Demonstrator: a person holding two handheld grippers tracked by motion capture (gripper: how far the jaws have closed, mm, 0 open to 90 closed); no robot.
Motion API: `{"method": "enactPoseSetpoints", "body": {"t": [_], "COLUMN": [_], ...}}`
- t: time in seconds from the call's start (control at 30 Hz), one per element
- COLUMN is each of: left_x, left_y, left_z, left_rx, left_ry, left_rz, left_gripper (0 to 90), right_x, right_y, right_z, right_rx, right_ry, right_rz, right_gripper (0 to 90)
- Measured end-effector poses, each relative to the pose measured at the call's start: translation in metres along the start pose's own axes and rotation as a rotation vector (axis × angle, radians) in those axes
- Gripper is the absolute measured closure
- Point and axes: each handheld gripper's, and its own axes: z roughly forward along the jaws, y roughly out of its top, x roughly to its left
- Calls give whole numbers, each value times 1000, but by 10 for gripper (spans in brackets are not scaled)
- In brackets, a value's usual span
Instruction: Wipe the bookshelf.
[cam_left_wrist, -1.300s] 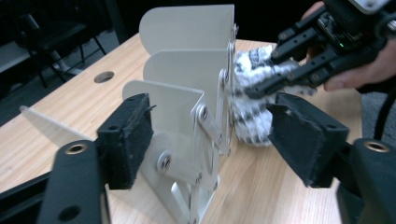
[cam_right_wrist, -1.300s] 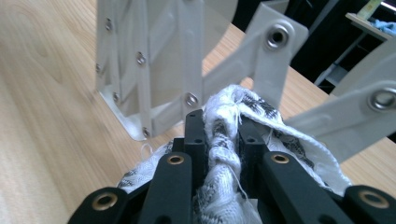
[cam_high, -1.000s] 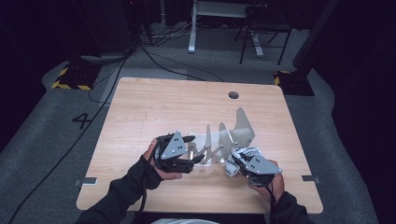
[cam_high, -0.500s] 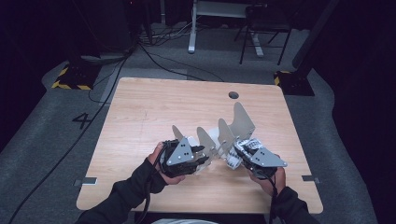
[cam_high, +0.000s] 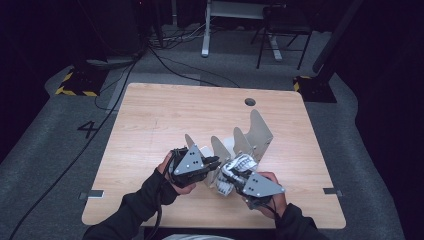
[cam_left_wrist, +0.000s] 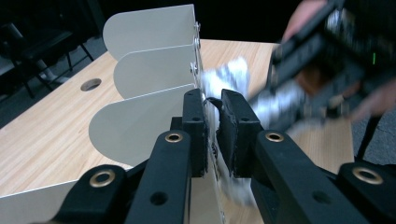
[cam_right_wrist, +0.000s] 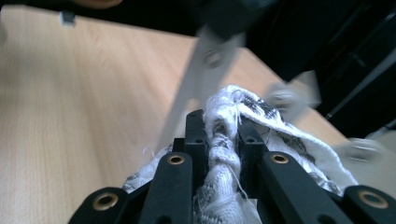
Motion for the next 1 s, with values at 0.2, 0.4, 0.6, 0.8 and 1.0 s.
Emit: {"method": "enactPoseSetpoints", "body": {"t": [0.2,0.4,0.6,0.8,1.0], "left_x": [2,2,2,2,2], "left_y": [-3,-3,-4,-4,-4], "left_z": [2,2,5,7,7], "left_rx": [-27,-29,-36,-34,-37], "left_ry": [-19,-23,-22,-17,-20], "left_rz": [-25,-26,-37,-34,-38], "left_gripper": [820,803,804,808,801], "right_x": [11,-2,-15,-16,-17], "right_y": [-15,-37,-54,-61,-61], "right_z": [20,21,16,20,14], "right_rx": [97,162,206,247,280], "right_ry": [39,6,-18,6,30], "right_rz": [-23,-1,54,77,114], "right_gripper": [794,794,792,680,530]}}
